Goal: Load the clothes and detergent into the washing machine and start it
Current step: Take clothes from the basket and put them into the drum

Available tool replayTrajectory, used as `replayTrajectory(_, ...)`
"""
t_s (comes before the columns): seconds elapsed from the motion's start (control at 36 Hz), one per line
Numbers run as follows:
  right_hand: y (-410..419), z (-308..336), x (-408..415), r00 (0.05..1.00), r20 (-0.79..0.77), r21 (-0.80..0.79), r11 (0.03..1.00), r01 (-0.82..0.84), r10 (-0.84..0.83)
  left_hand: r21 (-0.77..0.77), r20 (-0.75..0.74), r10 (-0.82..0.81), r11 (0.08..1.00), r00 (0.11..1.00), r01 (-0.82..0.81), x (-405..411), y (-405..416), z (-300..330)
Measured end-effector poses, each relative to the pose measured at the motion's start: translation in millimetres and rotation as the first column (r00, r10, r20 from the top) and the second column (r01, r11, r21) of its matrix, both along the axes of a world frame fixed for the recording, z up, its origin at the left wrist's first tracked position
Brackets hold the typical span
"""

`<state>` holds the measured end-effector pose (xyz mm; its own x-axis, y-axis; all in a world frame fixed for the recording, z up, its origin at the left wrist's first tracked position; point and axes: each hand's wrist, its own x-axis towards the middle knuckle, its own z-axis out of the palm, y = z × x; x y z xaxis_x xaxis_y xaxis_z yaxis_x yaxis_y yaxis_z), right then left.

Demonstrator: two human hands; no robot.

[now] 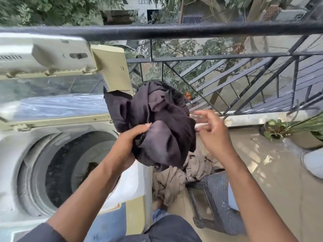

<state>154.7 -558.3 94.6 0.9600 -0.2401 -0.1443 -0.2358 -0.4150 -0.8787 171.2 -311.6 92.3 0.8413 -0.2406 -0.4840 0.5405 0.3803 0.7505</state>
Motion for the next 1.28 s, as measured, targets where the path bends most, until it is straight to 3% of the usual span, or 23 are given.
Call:
replayTrajectory(0.08,-6.6,-29.5,-15.5,0.945,-0.234,-0.111,0.959,-0.261,0.23,-0.101,-0.005,-0.035,0.994,0.999,0.035,-4.7,9.4,15.1)
replayTrajectory(0.19,17.6,-49.4,-43.8,0.86,-0.402,0.052,0.946,-0.321,0.314,-0.19,0.013,-0.087,0.978,0.996,0.088,-10.9,26.4,24.5)
replayTrajectory(0.28,45.2,-40.3,-58.2,0.913,-0.352,0.315,0.945,-0.092,0.206,-0.127,0.05,-0.169,0.976,0.984,0.174,-14.4,44.3,25.8)
replayTrajectory(0.36,70.9,-23.0,-63.1,0.97,-0.24,0.573,0.813,0.105,0.044,-0.03,0.08,-0.195,0.98,0.978,0.198,-19.9,69.9,24.1)
replayTrajectory(0.47,111.7,10.2,-62.5,0.998,-0.045,0.837,0.547,0.01,0.05,0.114,0.138,-0.233,0.969,0.963,0.218,-32.2,116.6,22.4)
replayTrajectory(0.56,145.2,28.1,-64.8,0.99,0.049,0.878,0.467,-0.107,0.134,0.182,0.138,-0.187,0.97,0.973,0.161,-42.8,154.7,17.5)
replayTrajectory(0.64,178.5,27.9,-68.7,0.948,0.113,0.795,0.545,-0.266,0.299,0.213,0.157,-0.105,0.975,0.982,0.07,-51.0,190.3,12.8)
replayTrajectory(0.69,205.3,27.7,-68.2,0.896,0.115,0.639,0.659,-0.398,0.429,0.236,0.141,-0.03,0.972,0.99,-0.004,-55.8,210.5,9.2)
replayTrajectory(0.81,268.5,-7.7,-54.3,0.852,-0.079,0.388,0.803,-0.452,0.518,0.277,0.083,-0.001,0.961,0.997,-0.023,-65.1,238.8,-2.3)
replayTrajectory(0.92,318.3,-63.7,-38.3,0.849,-0.324,0.285,0.898,-0.334,0.418,0.365,-0.016,0.032,0.93,0.999,-0.024,-66.4,265.1,-35.9)
replayTrajectory(1.0,341.2,-90.2,-28.6,0.838,-0.448,0.286,0.938,-0.197,0.312,0.404,-0.132,0.144,0.912,0.981,-0.079,-64.3,286.8,-67.3)
replayTrajectory(1.14,366.1,-123.3,-10.8,0.81,-0.568,0.294,0.955,0.035,0.145,0.424,-0.342,0.351,0.885,0.872,-0.191,-54.3,317.6,-108.4)
replayTrajectory(1.28,384.6,-135.6,10.6,0.773,-0.635,0.359,0.883,0.301,-0.005,0.481,-0.353,0.463,0.835,0.813,-0.267,-29.7,334.7,-127.0)
